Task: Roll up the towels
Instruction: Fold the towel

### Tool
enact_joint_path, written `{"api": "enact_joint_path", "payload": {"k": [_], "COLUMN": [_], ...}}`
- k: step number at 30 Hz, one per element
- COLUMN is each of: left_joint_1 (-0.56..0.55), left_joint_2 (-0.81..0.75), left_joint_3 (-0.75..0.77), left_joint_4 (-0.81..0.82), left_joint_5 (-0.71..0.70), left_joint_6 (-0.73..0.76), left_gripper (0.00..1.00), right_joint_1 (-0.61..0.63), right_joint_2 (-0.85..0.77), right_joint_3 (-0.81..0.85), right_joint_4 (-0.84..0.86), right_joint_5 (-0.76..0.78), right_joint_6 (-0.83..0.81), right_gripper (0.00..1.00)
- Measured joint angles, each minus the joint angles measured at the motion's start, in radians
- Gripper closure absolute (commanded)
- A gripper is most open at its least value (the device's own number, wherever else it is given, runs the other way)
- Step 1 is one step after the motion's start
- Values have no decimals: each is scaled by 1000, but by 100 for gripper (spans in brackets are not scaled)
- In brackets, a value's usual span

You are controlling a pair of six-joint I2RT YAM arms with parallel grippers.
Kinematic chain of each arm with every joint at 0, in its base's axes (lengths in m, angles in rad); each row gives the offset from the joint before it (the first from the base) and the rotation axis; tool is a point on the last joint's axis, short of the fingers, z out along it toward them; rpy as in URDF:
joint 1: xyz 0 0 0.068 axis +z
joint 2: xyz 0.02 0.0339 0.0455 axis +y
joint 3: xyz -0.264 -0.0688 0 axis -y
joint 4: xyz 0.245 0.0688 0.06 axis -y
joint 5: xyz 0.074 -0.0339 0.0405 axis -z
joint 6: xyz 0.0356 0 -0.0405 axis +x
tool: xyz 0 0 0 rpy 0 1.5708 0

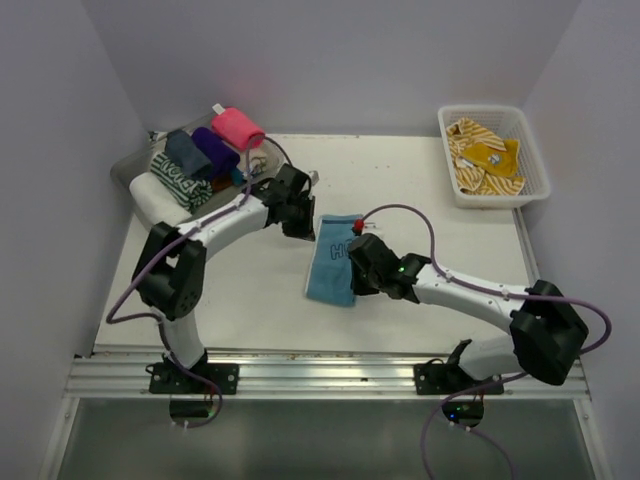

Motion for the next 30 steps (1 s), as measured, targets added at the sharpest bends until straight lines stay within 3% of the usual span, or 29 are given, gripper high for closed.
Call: {"api": "enact_joint_path", "payload": {"k": [5, 9, 13, 15, 20, 24, 30], "left_joint_1": [-8, -10, -13, -17, -32, -33, -33], "left_joint_2": [-179, -217, -234, -255, -323, -356, -356], "left_joint_3": [-176, -301, -415, -456, -537, -562, -562], "left_joint_4": [17, 21, 42, 53, 127, 163, 182], "left_joint_5": [23, 40, 85, 99, 135, 135, 135], "left_joint_6": [-10, -22, -50, -68, -112, -139, -150], "left_gripper": [100, 100, 71, 66, 70, 71, 71], "right_joint_1": [95, 151, 174, 175, 176, 198, 216], "right_joint_2": [82, 110, 145, 152, 152, 152, 199], "right_joint_3": [51, 79, 98, 98, 93, 89, 90], "right_joint_4": [-5, -15, -22, -34, -27, -21, 3], "right_joint_5": [57, 100, 137, 153, 156, 153, 155], "right_joint_6": [-96, -169, -193, -190, -199, -261, -325], "right_gripper": [67, 66, 68, 69, 67, 58, 57]}}
